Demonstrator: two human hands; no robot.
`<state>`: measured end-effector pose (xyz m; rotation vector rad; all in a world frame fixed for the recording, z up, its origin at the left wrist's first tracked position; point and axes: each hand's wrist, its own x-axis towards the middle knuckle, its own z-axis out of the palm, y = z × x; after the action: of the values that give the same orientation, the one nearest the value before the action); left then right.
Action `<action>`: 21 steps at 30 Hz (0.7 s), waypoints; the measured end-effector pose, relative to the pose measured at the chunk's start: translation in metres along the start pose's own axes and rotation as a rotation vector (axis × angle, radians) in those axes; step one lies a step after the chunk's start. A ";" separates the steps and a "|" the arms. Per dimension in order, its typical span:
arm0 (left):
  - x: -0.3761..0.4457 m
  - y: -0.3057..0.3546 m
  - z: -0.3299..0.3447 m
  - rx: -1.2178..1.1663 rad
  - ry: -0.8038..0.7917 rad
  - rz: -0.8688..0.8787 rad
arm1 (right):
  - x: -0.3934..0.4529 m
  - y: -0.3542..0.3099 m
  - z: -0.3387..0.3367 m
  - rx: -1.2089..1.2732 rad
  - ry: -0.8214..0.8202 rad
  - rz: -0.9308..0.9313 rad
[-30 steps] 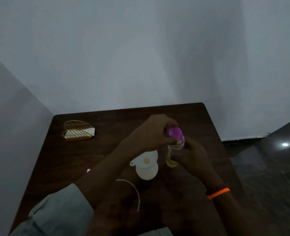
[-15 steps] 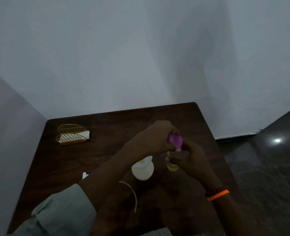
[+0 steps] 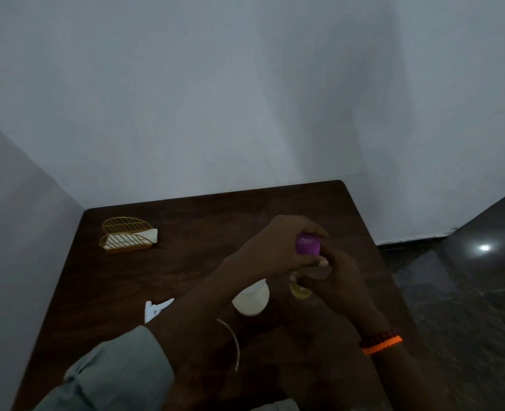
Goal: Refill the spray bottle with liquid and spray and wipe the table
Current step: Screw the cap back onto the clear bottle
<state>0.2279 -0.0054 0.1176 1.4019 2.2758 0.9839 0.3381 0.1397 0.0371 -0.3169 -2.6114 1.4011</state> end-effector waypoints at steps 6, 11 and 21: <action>-0.003 -0.012 -0.015 0.029 0.080 0.027 | 0.000 0.002 -0.009 -0.004 0.019 0.009; -0.004 -0.012 -0.015 -0.005 0.067 0.032 | -0.001 -0.003 -0.012 -0.023 0.008 0.021; 0.002 -0.004 0.000 -0.006 0.088 0.078 | 0.001 -0.010 -0.008 -0.002 -0.009 0.002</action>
<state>0.2245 -0.0049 0.1146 1.4824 2.2935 1.0956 0.3378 0.1414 0.0497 -0.3151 -2.6206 1.4036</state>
